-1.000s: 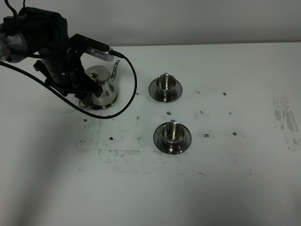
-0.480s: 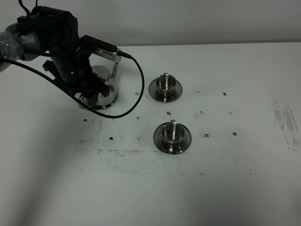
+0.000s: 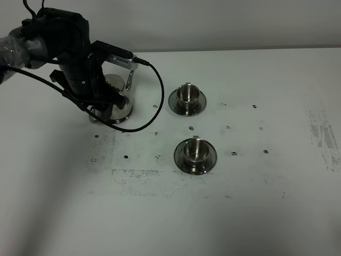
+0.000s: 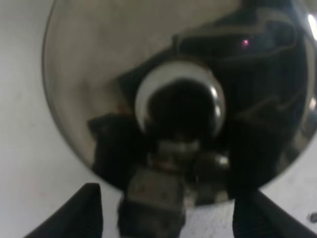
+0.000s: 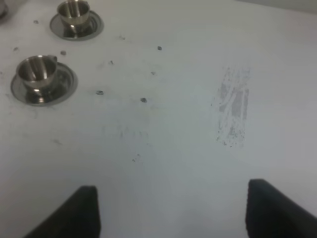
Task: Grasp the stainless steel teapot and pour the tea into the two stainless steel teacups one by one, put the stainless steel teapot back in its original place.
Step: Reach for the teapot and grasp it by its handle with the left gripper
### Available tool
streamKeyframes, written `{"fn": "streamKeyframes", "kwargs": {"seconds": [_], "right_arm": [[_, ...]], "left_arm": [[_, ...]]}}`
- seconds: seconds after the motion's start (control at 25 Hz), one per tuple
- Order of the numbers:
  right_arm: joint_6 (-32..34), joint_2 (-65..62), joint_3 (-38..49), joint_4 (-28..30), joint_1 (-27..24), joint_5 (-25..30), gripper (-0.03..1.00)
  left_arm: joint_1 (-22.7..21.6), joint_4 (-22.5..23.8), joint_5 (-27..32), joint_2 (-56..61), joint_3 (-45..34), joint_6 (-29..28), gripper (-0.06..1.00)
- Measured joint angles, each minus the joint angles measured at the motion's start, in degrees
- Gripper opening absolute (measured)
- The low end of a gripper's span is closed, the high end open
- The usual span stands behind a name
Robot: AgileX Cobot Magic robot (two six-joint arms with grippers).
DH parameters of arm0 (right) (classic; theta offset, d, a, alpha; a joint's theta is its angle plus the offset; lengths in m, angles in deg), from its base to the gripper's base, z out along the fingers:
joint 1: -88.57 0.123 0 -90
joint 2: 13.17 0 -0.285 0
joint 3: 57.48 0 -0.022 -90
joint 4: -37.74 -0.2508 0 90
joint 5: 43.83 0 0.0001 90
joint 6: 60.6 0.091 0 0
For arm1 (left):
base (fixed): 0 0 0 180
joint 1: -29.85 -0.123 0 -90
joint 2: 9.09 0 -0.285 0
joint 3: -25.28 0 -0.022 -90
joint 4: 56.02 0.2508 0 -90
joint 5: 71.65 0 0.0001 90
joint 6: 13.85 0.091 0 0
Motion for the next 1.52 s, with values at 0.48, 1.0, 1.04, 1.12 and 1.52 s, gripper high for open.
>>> {"fn": "streamKeyframes", "kwargs": {"seconds": [0.48, 1.0, 1.04, 1.12, 1.52], "right_arm": [[0.0, 0.0, 0.0, 0.0, 0.0, 0.0, 0.59], [0.0, 0.0, 0.0, 0.0, 0.0, 0.0, 0.59], [0.0, 0.0, 0.0, 0.0, 0.0, 0.0, 0.59], [0.0, 0.0, 0.0, 0.0, 0.0, 0.0, 0.59], [0.0, 0.0, 0.0, 0.0, 0.0, 0.0, 0.59]], "left_arm": [[0.0, -0.33, 0.59, -1.37, 2.25, 0.76, 0.54], [0.0, -0.33, 0.59, -1.47, 2.25, 3.62, 0.54], [0.0, -0.33, 0.59, -1.47, 2.25, 3.25, 0.54], [0.0, -0.33, 0.59, -1.47, 2.25, 2.49, 0.54], [0.0, -0.33, 0.64, -1.47, 2.25, -1.04, 0.54]]}}
